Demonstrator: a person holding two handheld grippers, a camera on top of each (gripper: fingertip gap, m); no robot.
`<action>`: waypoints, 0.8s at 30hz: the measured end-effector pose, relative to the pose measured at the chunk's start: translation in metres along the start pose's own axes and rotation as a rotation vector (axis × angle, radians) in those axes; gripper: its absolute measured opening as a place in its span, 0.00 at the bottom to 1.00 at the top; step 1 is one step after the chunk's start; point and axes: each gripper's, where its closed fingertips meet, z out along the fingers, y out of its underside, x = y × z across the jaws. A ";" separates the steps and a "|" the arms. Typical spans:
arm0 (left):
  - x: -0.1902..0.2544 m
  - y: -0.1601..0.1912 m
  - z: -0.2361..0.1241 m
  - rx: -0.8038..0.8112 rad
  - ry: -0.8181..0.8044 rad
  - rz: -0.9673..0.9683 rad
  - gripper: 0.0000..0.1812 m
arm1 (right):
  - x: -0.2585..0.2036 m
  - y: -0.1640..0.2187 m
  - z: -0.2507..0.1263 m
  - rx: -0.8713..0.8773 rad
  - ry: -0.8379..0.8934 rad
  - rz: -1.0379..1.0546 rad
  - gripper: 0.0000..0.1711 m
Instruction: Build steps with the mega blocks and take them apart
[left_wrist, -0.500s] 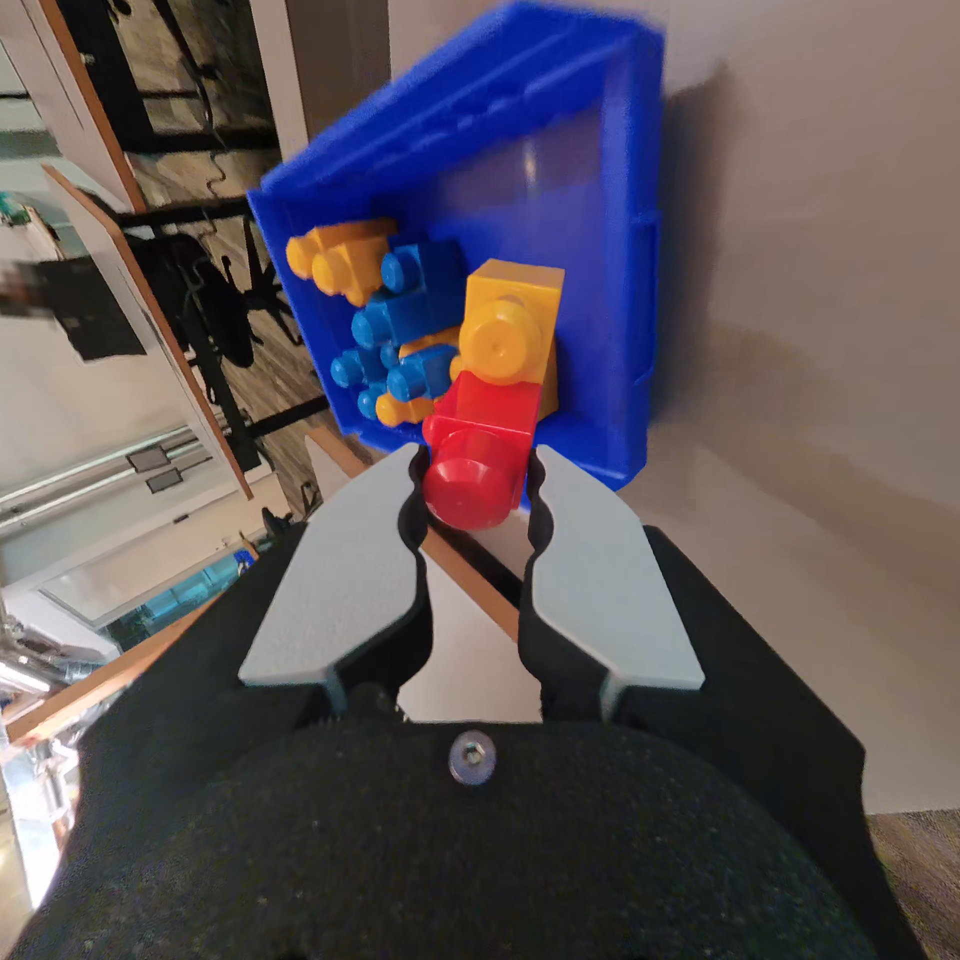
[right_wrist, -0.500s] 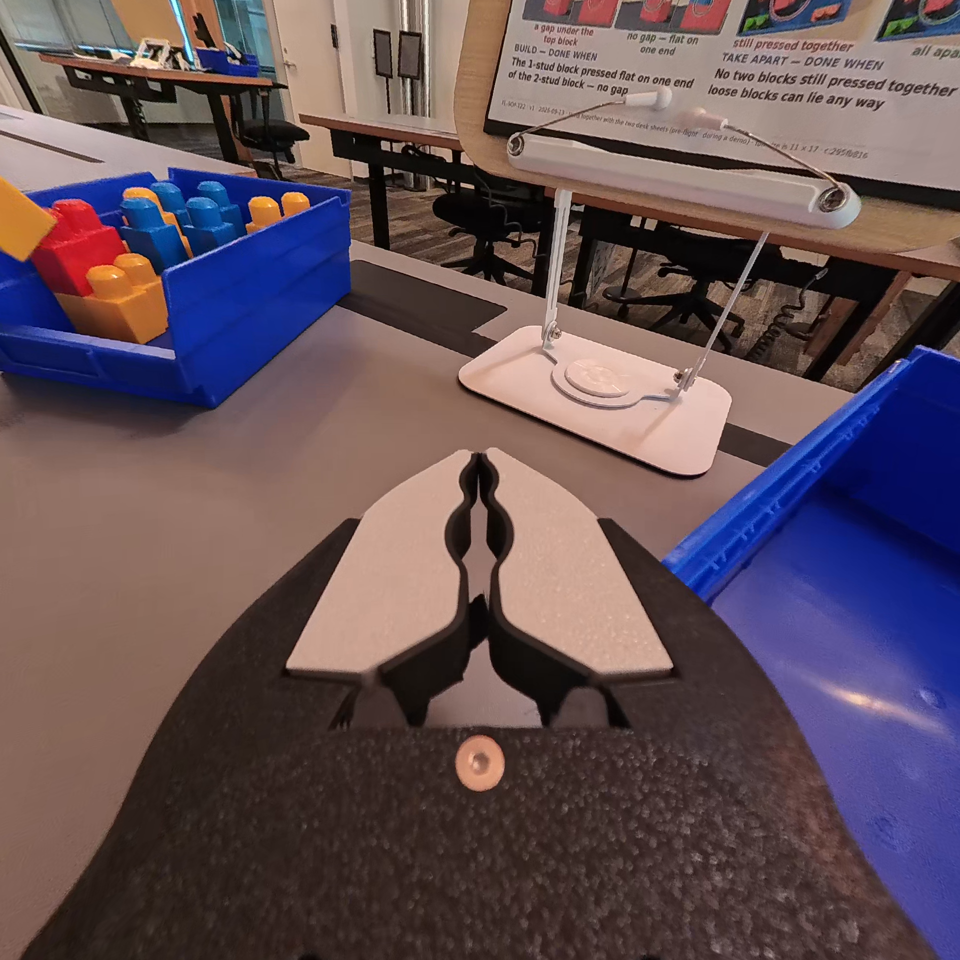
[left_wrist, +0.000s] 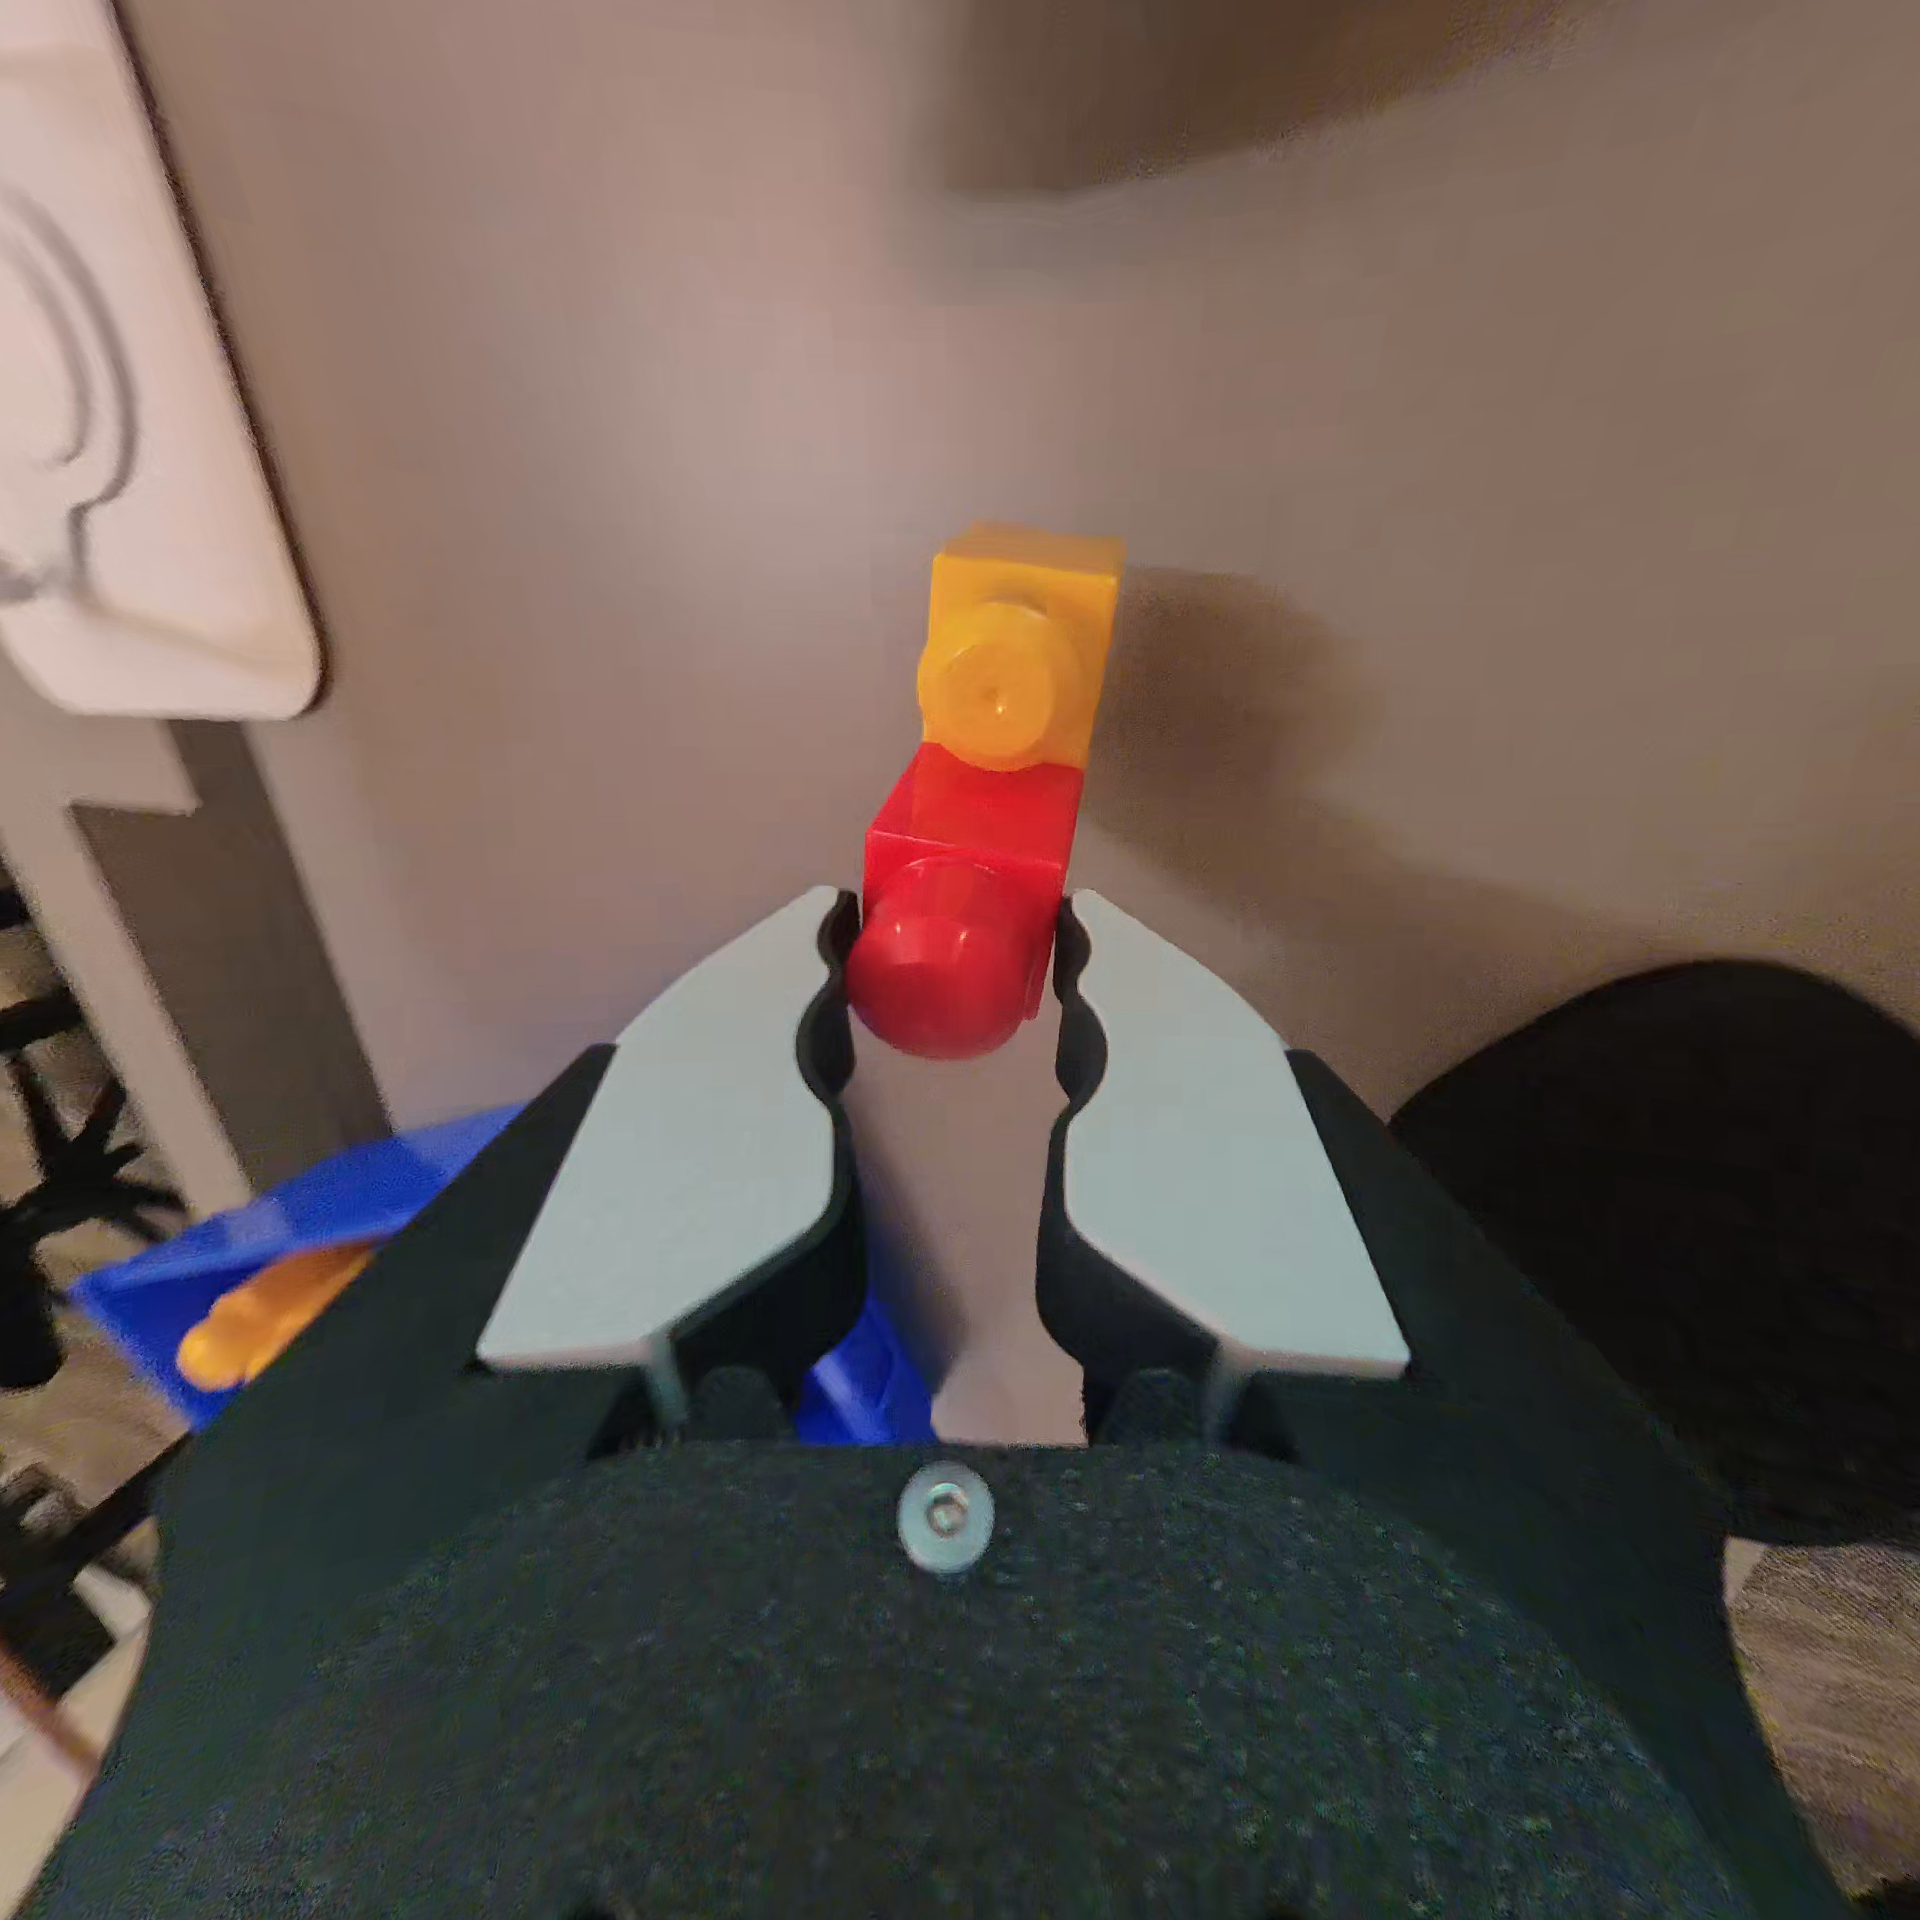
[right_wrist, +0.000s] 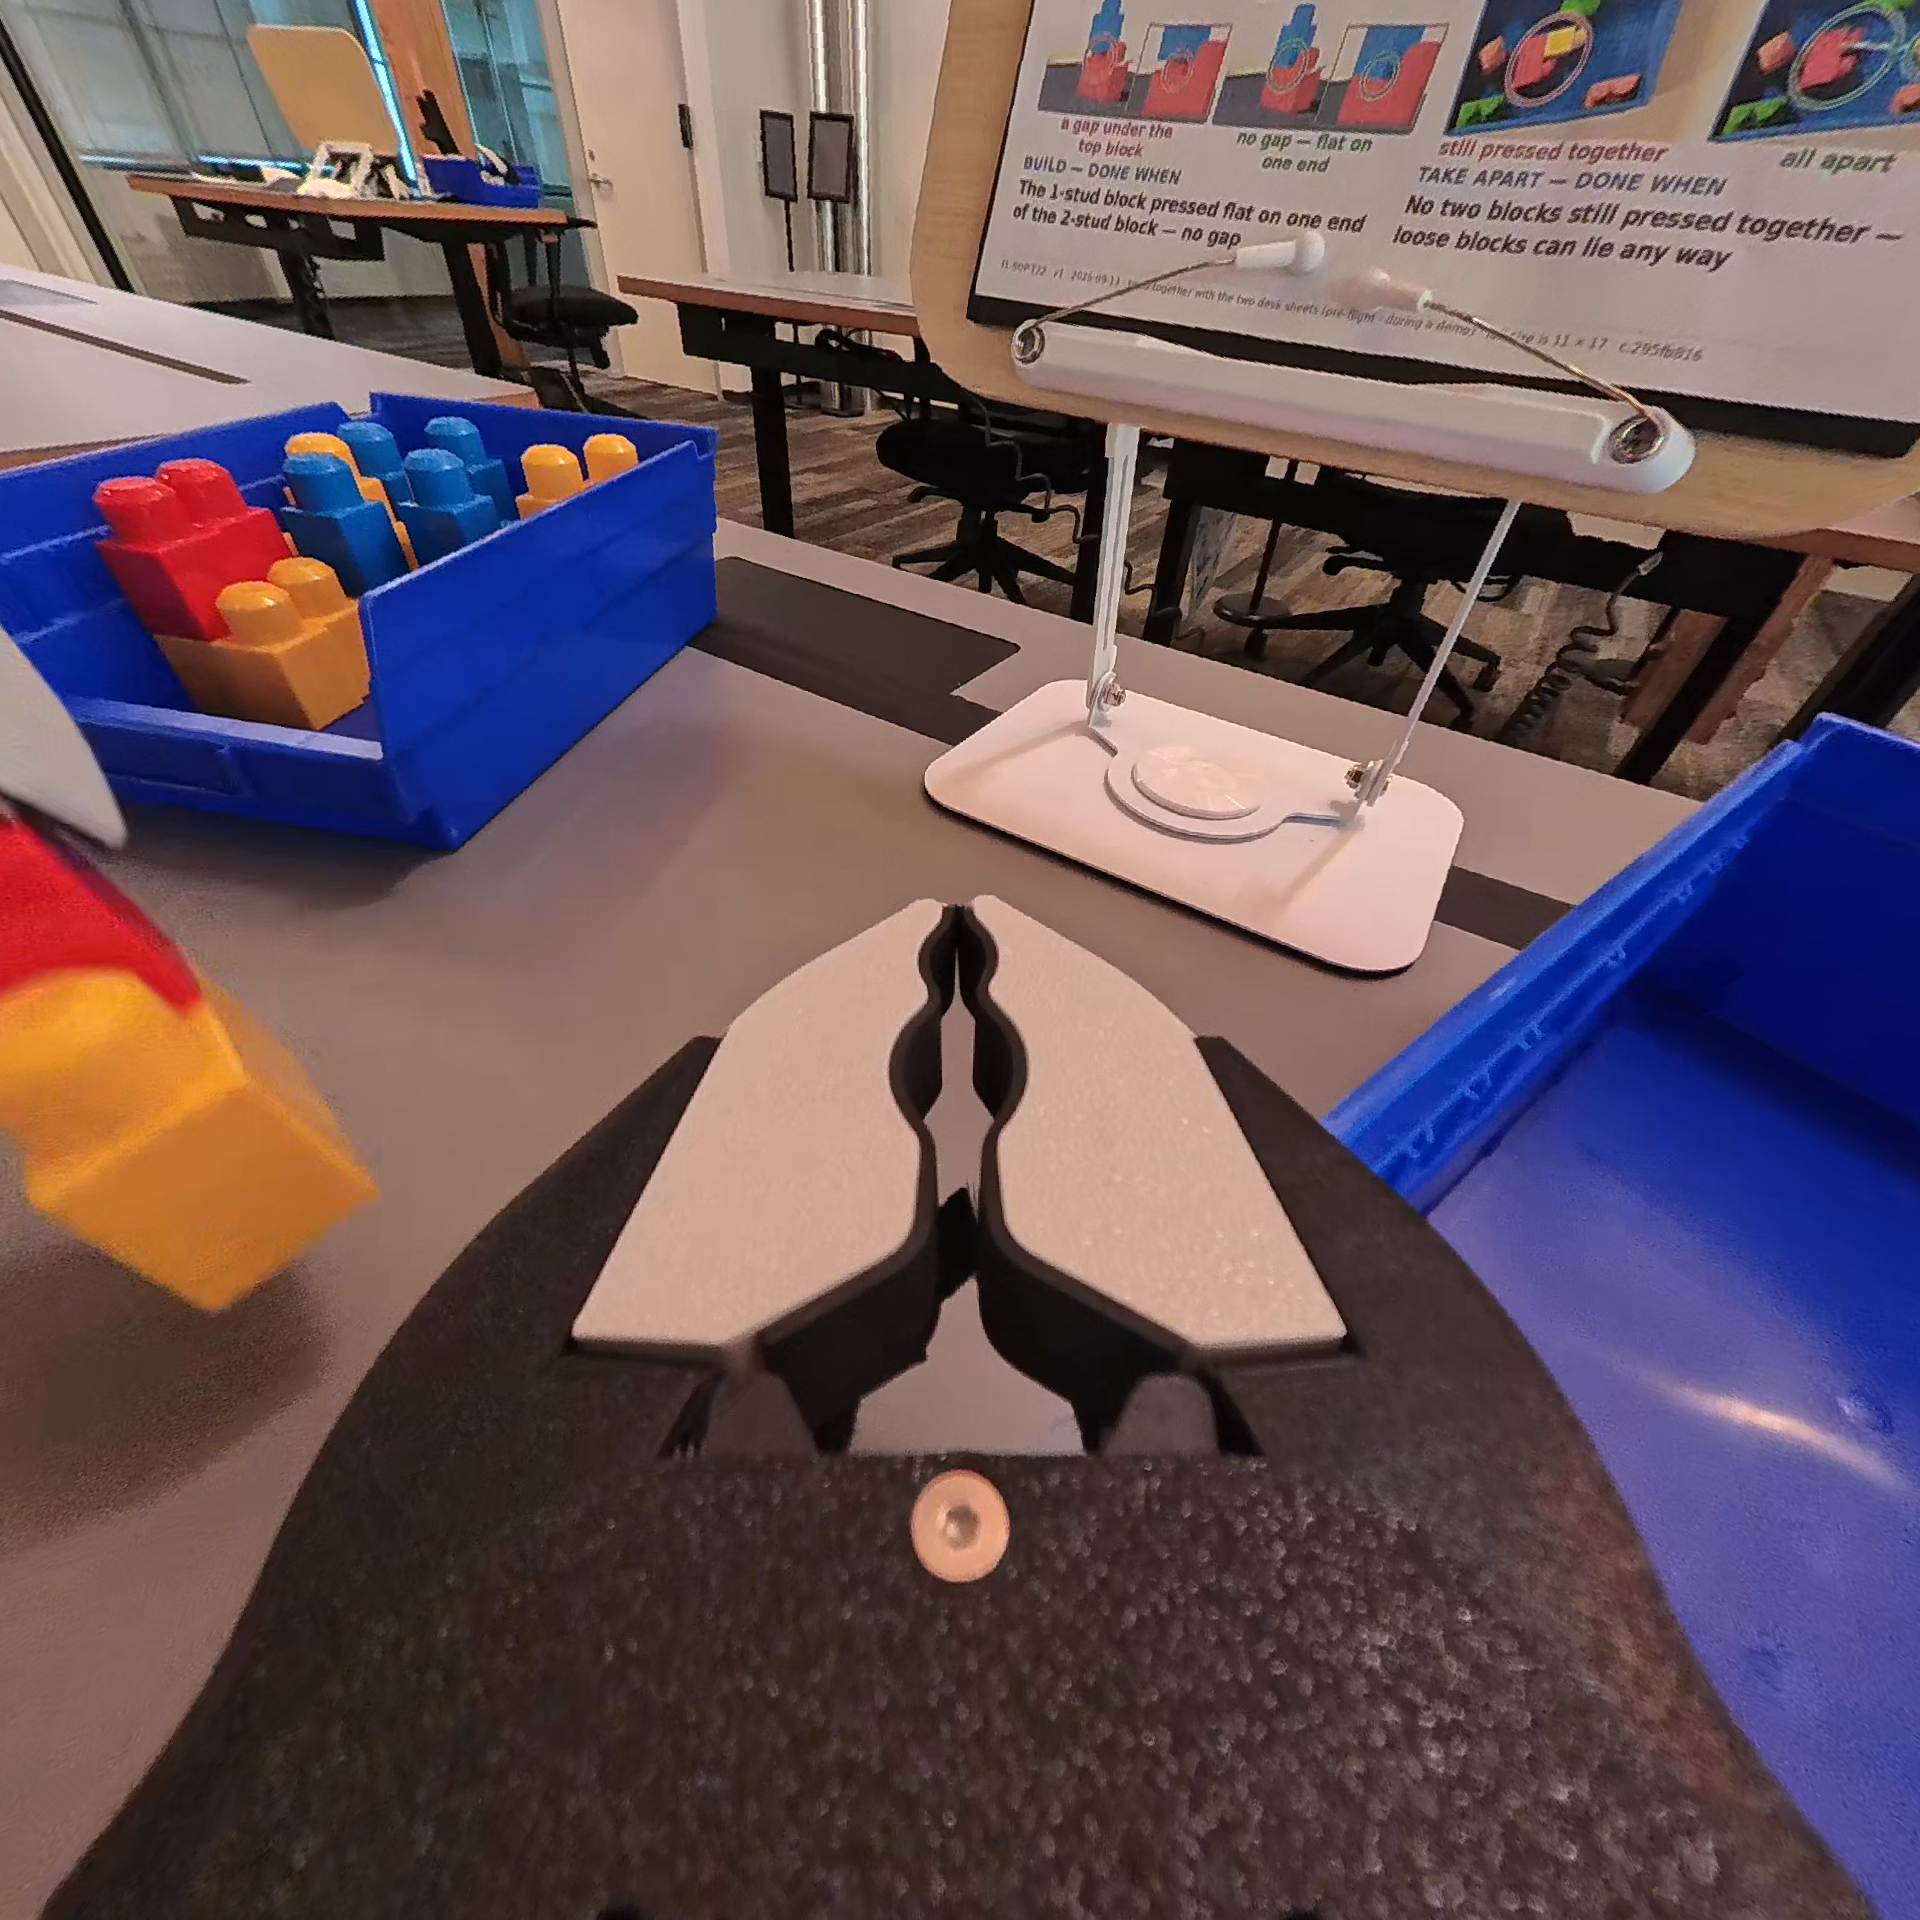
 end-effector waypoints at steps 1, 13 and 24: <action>0.003 -0.008 0.007 0.009 0.027 0.006 0.20 | 0.000 -0.001 0.000 0.002 -0.001 0.002 0.00; 0.003 -0.044 0.041 0.142 0.076 -0.043 0.21 | -0.001 -0.003 -0.001 0.005 -0.014 0.012 0.00; 0.002 -0.046 0.037 0.573 0.091 -0.295 0.29 | -0.006 -0.003 -0.001 0.015 -0.046 0.006 0.00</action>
